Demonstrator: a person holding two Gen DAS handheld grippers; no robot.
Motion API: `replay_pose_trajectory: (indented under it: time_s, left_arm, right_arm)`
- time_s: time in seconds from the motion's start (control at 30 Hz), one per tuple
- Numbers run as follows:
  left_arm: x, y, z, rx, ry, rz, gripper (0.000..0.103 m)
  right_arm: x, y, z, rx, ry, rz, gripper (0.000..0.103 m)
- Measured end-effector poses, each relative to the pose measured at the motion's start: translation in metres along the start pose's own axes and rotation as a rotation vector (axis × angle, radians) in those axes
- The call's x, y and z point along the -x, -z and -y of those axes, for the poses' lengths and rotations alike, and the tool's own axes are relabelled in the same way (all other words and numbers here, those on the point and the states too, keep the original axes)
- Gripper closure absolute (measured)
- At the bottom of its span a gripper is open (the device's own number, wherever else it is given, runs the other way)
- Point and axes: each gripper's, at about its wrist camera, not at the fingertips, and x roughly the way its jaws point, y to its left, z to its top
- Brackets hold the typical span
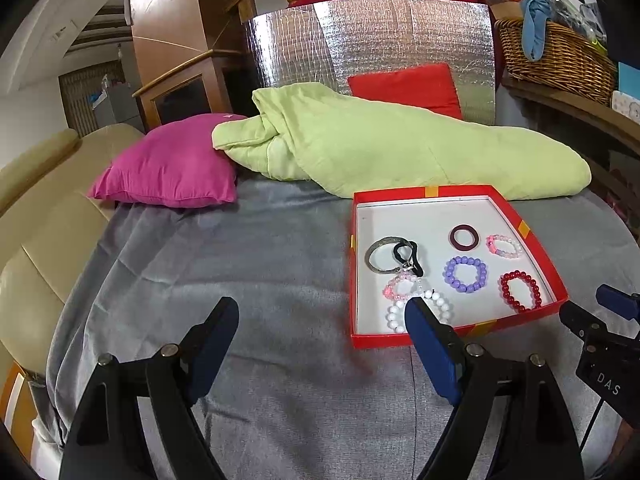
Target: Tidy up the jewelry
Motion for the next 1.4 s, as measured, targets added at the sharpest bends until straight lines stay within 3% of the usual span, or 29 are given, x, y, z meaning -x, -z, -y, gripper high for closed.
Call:
replay_pose_trajectory:
  time_s: [1.4]
  left_arm:
    - [-0.0014, 0.0011, -0.0001, 0.007, -0.008, -0.007, 0.017]
  right_arm:
    - [0.0033, -0.0013, 0.0013, -0.008, 0.008, 0.014, 0.041]
